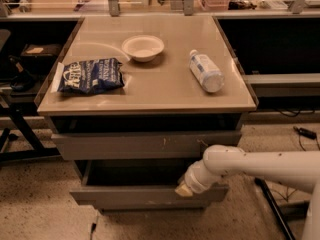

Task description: Open middle drawer

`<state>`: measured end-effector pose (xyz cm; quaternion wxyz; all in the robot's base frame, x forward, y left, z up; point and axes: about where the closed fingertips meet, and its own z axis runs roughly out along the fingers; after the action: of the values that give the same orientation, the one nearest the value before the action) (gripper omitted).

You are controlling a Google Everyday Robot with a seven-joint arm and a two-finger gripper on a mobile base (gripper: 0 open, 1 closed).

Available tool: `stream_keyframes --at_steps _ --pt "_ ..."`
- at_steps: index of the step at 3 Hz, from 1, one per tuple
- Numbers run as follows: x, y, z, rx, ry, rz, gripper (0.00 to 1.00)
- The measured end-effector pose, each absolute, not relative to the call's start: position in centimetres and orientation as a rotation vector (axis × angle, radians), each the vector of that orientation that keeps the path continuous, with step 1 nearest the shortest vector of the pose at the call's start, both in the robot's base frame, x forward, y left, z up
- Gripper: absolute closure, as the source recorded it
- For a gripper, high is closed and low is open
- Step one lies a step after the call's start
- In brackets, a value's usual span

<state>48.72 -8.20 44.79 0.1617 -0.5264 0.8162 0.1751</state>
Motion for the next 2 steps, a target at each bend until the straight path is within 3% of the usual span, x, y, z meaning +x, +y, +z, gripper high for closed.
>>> stream_keyframes --at_steps 2 --pt "47.0 -8.6 44.6 -1.457 2.371 0.514 1.0"
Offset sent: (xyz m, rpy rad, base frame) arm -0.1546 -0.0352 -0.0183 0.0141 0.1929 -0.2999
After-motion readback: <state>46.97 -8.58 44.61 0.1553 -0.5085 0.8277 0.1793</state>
